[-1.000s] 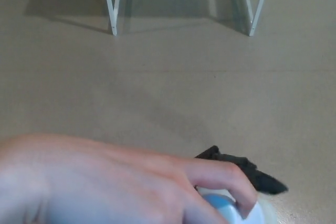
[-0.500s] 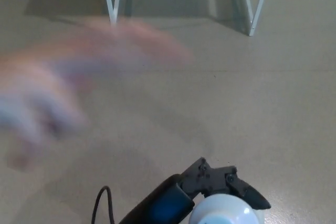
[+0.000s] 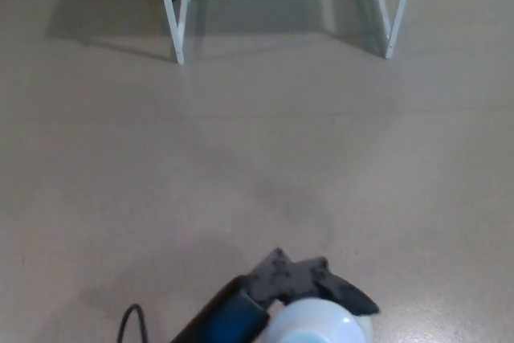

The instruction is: The robot picks up a bottle from a person using its left hand and walk towards the table in frontand put the bottle on the table.

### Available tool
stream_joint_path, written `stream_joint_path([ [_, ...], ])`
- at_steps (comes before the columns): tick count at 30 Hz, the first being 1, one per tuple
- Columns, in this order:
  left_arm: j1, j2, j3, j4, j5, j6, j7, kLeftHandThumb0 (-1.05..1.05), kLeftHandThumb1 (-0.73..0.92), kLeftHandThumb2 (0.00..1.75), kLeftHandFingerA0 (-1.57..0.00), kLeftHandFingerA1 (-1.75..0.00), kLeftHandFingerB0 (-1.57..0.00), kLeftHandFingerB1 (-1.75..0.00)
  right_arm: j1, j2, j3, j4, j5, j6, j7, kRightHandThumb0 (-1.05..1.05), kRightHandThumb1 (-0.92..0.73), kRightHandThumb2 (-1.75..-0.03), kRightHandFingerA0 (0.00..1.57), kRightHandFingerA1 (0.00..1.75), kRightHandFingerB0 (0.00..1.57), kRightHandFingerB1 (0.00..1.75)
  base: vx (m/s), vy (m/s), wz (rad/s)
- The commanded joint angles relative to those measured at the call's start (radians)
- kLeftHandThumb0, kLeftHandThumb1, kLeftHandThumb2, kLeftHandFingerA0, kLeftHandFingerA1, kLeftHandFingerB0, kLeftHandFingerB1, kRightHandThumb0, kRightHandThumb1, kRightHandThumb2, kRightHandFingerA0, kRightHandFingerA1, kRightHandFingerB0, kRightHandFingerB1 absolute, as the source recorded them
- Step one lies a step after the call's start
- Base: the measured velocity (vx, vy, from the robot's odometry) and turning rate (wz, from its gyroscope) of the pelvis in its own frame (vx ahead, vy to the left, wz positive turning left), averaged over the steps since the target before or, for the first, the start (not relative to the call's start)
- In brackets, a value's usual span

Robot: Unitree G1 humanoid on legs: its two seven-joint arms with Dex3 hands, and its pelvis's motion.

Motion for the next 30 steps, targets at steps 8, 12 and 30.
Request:
stream_joint_path([
  [8,0.068,-0.028,0.161,0.052,-0.104,-0.071,0.023,-0.18,0.78,0.72,-0.93,-1.5,-0.7,-1.25,0.018,-0.012,0.02,0.002,-0.007,-0.004,0.017,-0.38,-0.58,-0.77,0.66,0.55,0.51,0.5,0.1,0.278,-0.13],
  [12,0.041,-0.042,0.169,0.075,-0.149,-0.045,-0.004,-0.19,0.81,0.65,-0.96,-1.48,-0.67,-1.28,0.027,-0.025,0.013,-0.002,0.002,0.0,0.021,-0.32,-0.68,-0.6,0.74,0.46,0.57,0.4,0.19,0.38,-0.1],
  [30,0.024,-0.045,0.166,0.088,-0.152,-0.062,-0.026,-0.17,0.78,0.66,-0.95,-1.45,-0.72,-1.17,0.03,-0.033,0.015,-0.008,0.004,0.009,0.037,-0.4,-0.59,-0.8,0.7,0.58,0.51,0.51,0.32,-0.133,0.11],
])
